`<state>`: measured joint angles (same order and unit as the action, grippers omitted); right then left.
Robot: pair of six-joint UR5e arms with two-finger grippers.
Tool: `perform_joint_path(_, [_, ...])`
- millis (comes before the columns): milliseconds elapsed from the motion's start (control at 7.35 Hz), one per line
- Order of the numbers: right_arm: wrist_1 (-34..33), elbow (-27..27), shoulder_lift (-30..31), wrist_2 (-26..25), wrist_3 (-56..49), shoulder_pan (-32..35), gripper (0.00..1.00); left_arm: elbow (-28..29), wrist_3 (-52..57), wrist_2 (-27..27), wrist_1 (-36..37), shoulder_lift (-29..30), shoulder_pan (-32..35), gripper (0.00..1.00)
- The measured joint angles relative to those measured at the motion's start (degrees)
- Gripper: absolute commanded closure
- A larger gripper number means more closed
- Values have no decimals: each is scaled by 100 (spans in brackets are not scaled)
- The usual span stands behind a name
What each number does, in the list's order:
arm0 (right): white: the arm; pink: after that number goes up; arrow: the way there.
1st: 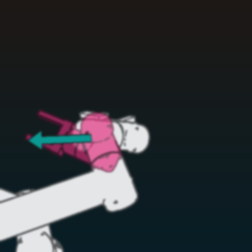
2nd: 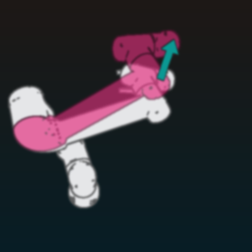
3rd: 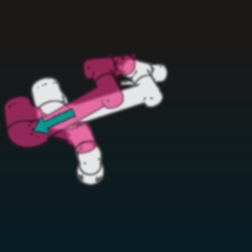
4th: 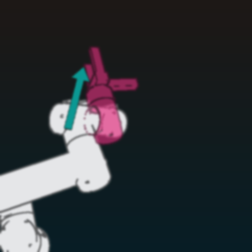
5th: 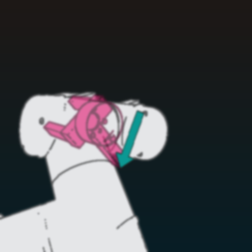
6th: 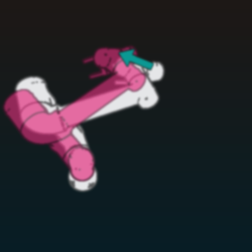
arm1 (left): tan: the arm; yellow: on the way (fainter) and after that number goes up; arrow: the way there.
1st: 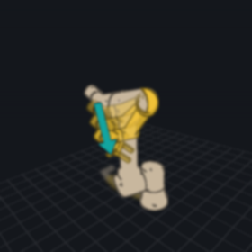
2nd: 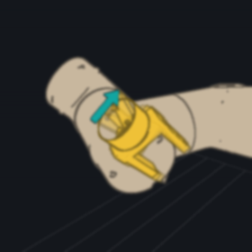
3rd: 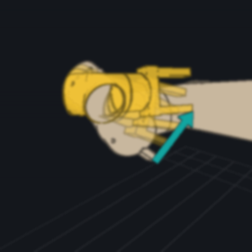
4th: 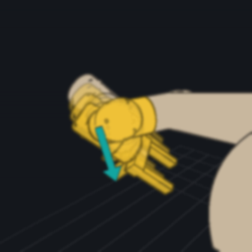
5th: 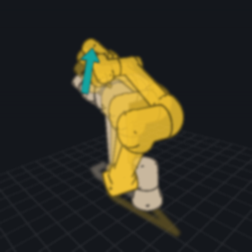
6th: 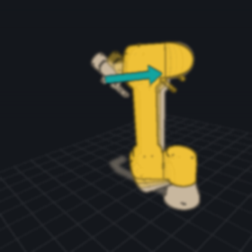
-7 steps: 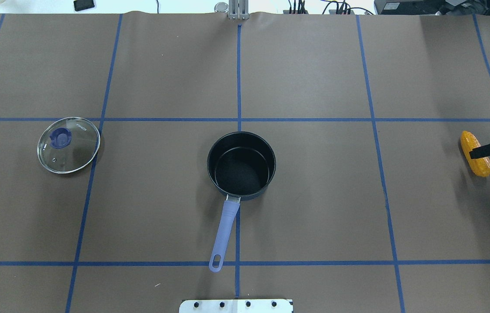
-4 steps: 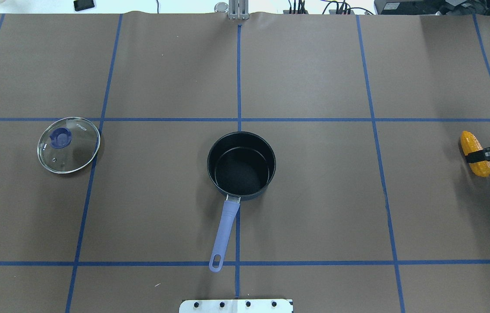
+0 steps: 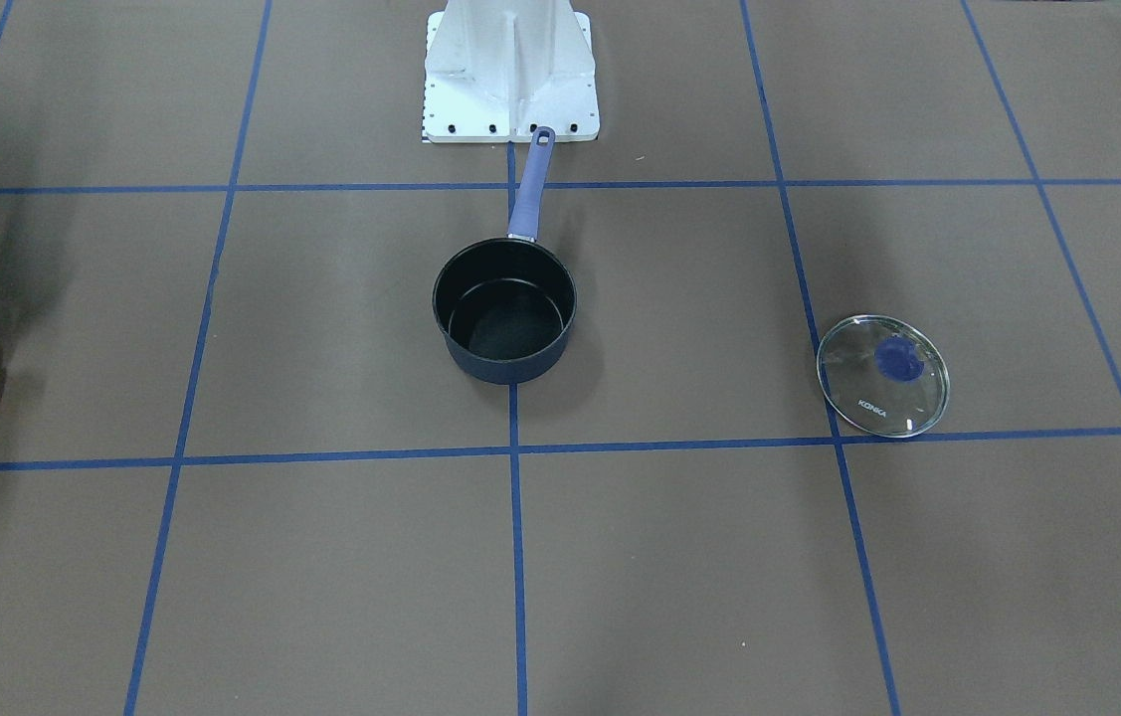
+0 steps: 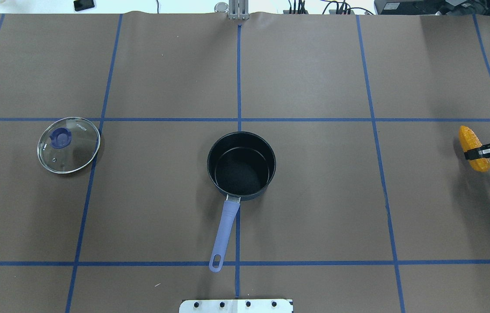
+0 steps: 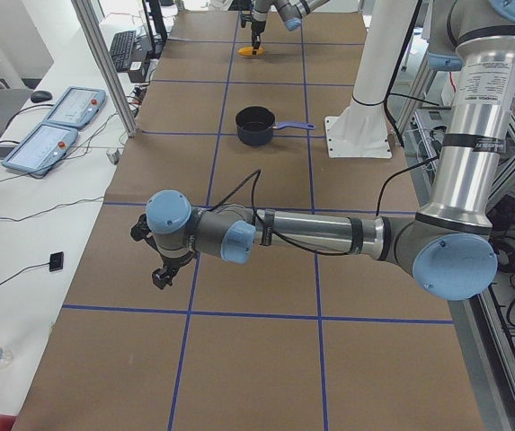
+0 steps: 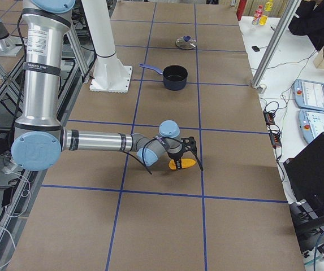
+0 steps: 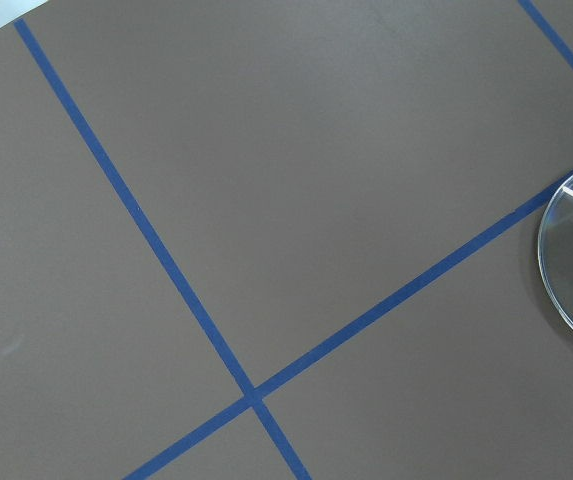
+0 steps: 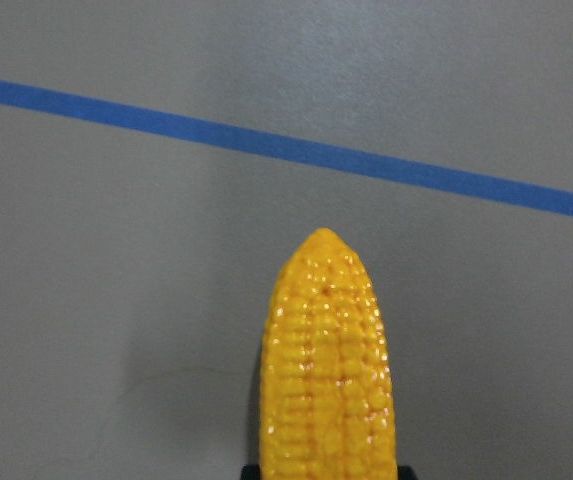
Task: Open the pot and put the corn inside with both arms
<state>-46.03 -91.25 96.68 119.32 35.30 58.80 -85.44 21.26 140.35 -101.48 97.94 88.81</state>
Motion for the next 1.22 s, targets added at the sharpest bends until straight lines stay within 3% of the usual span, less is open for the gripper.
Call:
perform_joint_path(136, [-433, -426, -115, 134, 18, 75, 100, 1, -350, -21, 9, -47, 25, 1])
perform_joint_path(408, [-2086, -1557, -597, 292, 87, 168, 100, 13, -1357, -284, 5, -184, 189, 1])
perform_joint_path(680, [-3768, -2254, -1739, 400, 738, 51, 100, -198, -1581, -698, 163, -492, 270, 1])
perform_joint_path(953, [-4491, -2373, -2890, 110, 1961, -692, 100, -511, -1604, -796, 377, -850, 301, 1])
perform_joint_path(1225, [-4648, -2332, -3554, -723, 2877, -1724, 100, -638, -1615, -803, 417, -986, 303, 1])
